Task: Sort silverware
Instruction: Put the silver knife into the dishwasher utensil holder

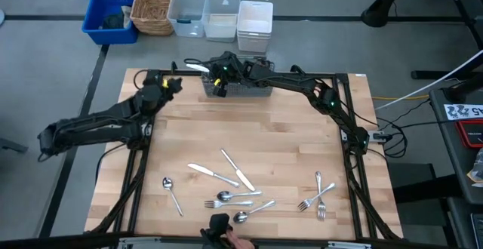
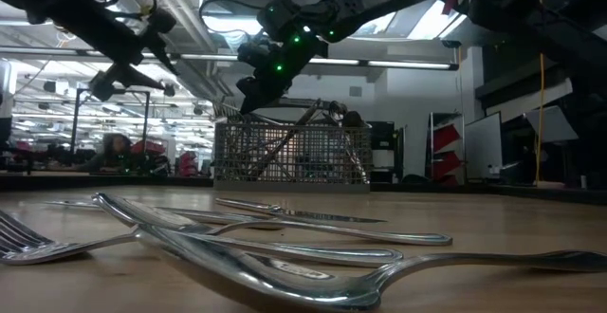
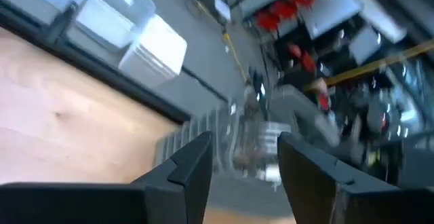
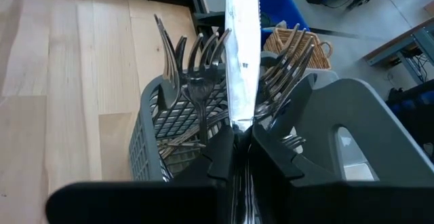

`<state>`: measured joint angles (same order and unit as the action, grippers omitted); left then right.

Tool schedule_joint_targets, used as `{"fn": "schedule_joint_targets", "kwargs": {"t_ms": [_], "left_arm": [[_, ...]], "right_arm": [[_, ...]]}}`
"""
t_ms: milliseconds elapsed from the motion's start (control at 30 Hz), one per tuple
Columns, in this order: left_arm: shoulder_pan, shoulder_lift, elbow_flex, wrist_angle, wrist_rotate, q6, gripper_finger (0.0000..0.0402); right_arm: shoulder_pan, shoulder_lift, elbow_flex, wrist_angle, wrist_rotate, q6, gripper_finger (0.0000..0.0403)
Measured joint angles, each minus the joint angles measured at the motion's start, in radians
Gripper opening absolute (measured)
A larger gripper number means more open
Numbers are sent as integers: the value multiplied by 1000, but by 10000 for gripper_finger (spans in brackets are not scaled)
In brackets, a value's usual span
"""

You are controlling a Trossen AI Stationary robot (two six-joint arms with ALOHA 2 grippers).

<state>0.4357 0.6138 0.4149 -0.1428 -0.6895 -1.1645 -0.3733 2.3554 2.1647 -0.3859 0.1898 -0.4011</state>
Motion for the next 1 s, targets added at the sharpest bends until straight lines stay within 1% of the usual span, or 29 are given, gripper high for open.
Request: {"fn": "schedule_joint_targets", "kwargs": {"t_ms": [100, 200, 333, 433, 533, 600, 767, 1000], "left_arm": [[59, 35, 0, 103, 23, 23, 153], [111, 104, 0, 209, 68, 47, 153], [170, 222, 0, 274, 161, -28, 153], [191, 308, 0, 366, 198, -53, 153], [197, 373, 0, 505, 208, 2, 153], [201, 403, 0, 561, 209, 25, 153], [233, 453, 0, 571, 209, -11, 153], [268, 497, 0, 617, 209, -12, 149]], "right_arm": [[0, 0, 0, 0, 0, 1, 40], [0, 0, 0, 0, 0, 1, 40], [0, 0, 0, 0, 0, 2, 40], [0, 0, 0, 0, 0, 2, 40], [0, 0, 0, 1, 0, 3, 40], [0, 0, 0, 1, 0, 3, 40], [0, 0, 0, 1, 0, 3, 40], [0, 0, 0, 1, 0, 3, 40]]}}
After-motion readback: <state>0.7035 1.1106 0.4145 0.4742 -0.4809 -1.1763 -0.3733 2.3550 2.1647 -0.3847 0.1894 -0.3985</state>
